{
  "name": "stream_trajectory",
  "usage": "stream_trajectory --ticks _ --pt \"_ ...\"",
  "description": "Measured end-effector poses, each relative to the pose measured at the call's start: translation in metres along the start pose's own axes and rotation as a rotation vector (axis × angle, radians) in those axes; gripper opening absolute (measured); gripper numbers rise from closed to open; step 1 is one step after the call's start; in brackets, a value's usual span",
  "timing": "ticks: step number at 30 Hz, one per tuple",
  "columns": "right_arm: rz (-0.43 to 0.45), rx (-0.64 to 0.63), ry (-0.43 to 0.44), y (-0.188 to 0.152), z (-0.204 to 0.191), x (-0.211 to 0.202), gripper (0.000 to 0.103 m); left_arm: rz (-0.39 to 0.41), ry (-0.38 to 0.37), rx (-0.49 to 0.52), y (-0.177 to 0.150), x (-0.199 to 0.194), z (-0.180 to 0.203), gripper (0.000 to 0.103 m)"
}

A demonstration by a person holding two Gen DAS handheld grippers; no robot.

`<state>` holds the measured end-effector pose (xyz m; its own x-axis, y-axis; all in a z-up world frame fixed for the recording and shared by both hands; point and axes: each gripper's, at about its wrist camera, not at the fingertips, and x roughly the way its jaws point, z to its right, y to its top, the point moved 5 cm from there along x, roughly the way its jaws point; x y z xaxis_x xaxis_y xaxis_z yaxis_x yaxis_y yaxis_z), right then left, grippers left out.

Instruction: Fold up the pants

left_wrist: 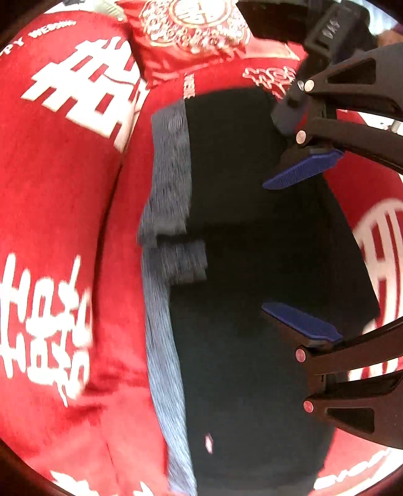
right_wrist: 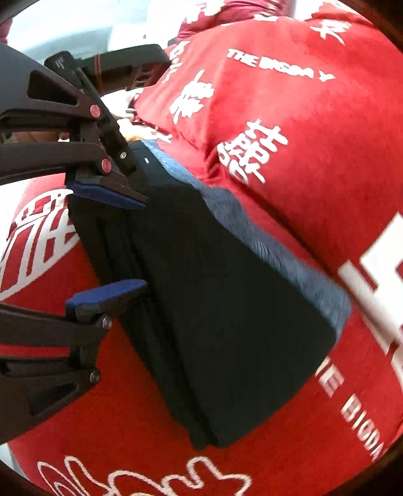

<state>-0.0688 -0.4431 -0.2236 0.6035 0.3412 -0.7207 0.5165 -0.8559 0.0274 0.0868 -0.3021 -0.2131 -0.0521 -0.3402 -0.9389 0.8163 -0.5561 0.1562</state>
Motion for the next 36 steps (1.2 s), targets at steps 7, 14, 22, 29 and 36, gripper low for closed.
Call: stream_trajectory --ticks 7,14,22,29,36 --pt "0.008 0.163 0.089 0.002 0.021 -0.001 0.051 -0.073 0.015 0.017 0.002 0.034 0.012 0.07" --pt "0.025 0.203 0.119 0.0 0.025 -0.006 0.05 -0.057 0.012 0.039 0.002 0.022 0.018 0.063" --pt "0.013 0.34 0.146 0.016 0.042 0.02 0.005 -0.064 0.005 0.034 0.002 0.026 0.016 0.046" --pt "-0.032 0.185 0.159 0.001 0.011 -0.001 0.004 -0.028 0.031 0.05 -0.016 0.002 0.01 0.047" --pt "-0.143 0.168 0.088 0.001 0.026 0.025 0.01 -0.029 0.113 0.01 -0.023 0.014 -0.002 0.063"
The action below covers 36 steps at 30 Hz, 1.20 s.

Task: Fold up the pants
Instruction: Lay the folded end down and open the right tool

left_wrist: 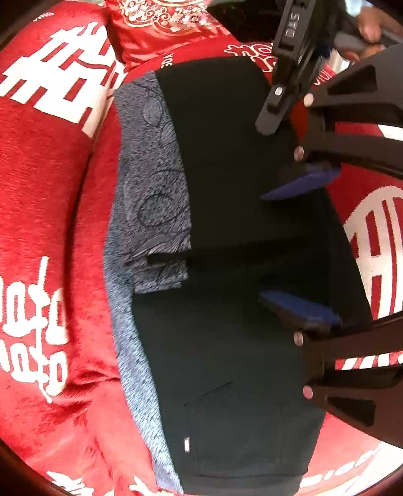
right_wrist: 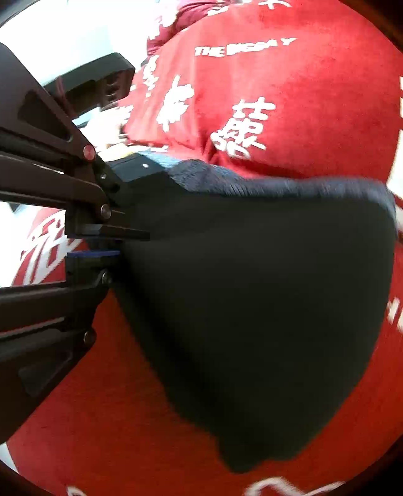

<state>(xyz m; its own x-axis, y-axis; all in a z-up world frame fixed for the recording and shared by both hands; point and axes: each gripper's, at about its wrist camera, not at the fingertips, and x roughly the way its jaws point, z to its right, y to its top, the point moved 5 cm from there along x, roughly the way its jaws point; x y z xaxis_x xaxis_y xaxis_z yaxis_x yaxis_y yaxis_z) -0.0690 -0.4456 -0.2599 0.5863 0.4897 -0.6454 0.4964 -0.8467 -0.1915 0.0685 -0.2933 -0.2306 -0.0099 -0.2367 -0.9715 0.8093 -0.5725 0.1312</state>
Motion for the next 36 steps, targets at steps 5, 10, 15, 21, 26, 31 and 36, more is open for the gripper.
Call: stream_trajectory --ticks 5,10,15,21,26,31,36 --pt "-0.042 -0.306 -0.012 0.01 -0.05 -0.047 0.055 0.04 0.051 0.029 0.013 -0.021 0.001 0.063" --pt "0.127 -0.311 -0.073 0.084 -0.038 -0.102 0.055 0.089 0.053 0.024 0.039 -0.036 0.012 0.063" --pt "0.057 -0.217 -0.077 0.145 -0.001 -0.079 0.039 0.077 0.033 0.048 0.062 -0.018 0.042 0.063" --pt "-0.042 -0.227 -0.08 0.151 0.002 -0.053 0.035 0.049 0.088 0.069 0.06 0.014 0.057 0.063" --pt "-0.059 -0.408 -0.323 0.133 -0.009 -0.047 0.036 0.06 0.122 0.164 0.045 0.019 0.061 0.063" --pt "-0.01 -0.403 -0.423 0.127 -0.013 -0.045 0.058 0.029 0.125 0.109 0.042 0.015 0.055 0.063" --pt "-0.004 -0.442 -0.48 0.096 -0.013 -0.069 0.07 0.004 0.18 0.044 0.03 0.004 0.037 0.082"
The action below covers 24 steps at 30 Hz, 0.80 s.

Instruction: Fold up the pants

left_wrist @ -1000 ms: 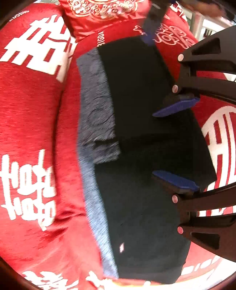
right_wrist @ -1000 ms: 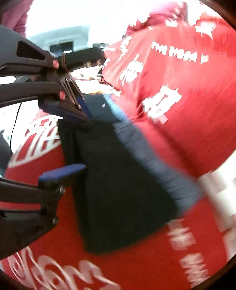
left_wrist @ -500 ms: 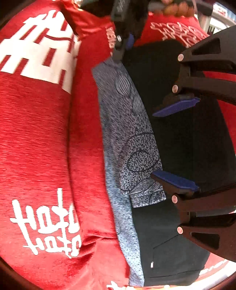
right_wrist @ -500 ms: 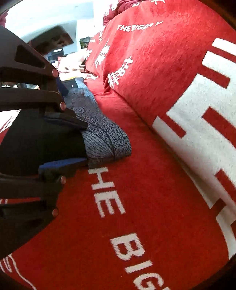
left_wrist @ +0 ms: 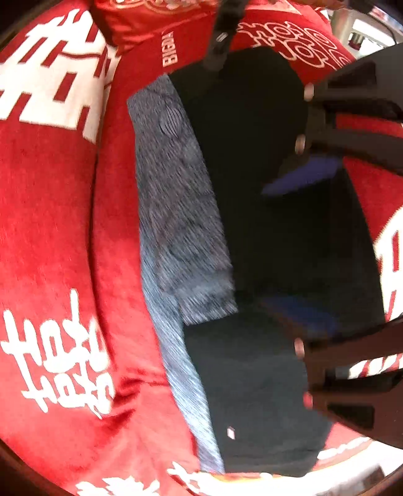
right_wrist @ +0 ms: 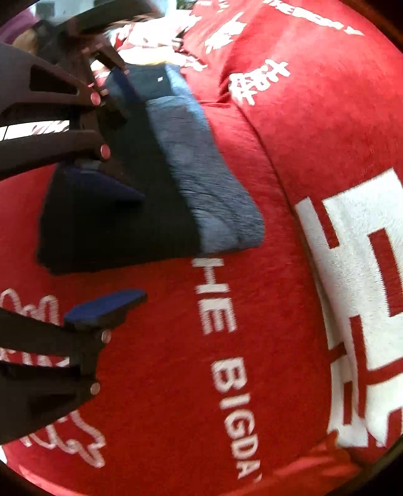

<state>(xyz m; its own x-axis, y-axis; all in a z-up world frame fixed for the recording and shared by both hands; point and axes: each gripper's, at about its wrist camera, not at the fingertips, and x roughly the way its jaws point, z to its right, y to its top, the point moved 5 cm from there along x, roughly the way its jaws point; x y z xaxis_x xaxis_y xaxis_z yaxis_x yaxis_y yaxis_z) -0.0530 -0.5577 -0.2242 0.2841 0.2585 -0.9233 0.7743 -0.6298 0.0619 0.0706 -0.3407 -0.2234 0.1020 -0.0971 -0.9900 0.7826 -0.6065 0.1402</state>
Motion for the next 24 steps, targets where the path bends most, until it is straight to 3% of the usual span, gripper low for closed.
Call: stream_trajectory --ticks 6,11,24 --pt "-0.006 -0.021 -0.062 -0.036 0.001 -0.015 0.077 -0.034 0.036 -0.072 -0.022 -0.009 -0.017 0.082" --pt "-0.043 0.014 -0.054 -0.056 0.0 -0.016 0.079 -0.067 0.085 -0.099 -0.031 -0.013 -0.014 0.082" --pt "-0.105 -0.009 -0.09 -0.08 0.005 -0.021 0.079 -0.1 0.076 -0.173 -0.06 -0.024 -0.007 0.082"
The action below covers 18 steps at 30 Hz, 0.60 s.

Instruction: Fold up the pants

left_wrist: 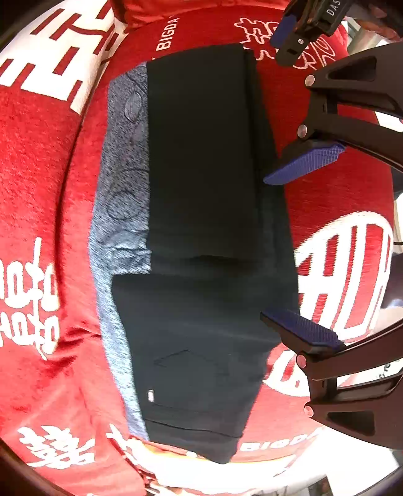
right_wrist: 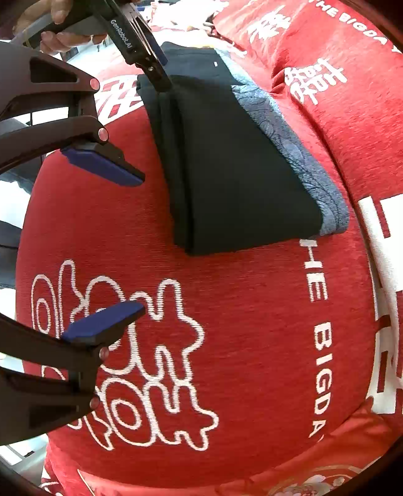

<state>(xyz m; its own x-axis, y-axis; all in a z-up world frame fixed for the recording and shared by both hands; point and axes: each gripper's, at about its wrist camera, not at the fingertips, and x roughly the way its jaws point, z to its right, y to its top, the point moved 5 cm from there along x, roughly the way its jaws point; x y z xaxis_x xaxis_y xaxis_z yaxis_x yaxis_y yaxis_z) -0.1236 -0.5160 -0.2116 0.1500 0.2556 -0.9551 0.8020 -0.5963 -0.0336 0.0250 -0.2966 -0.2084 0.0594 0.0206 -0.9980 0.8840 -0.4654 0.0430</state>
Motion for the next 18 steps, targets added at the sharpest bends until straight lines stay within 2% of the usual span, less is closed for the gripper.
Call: stream_trajectory --ticks 10,18 --pt "0.017 -0.001 -0.032 -0.006 -0.032 0.003 0.079 -0.038 -0.015 0.007 -0.014 0.012 -0.023 0.082" --pt "0.039 -0.008 -0.062 -0.014 -0.081 0.007 0.079 -0.05 -0.056 0.031 -0.015 0.018 -0.06 0.082"
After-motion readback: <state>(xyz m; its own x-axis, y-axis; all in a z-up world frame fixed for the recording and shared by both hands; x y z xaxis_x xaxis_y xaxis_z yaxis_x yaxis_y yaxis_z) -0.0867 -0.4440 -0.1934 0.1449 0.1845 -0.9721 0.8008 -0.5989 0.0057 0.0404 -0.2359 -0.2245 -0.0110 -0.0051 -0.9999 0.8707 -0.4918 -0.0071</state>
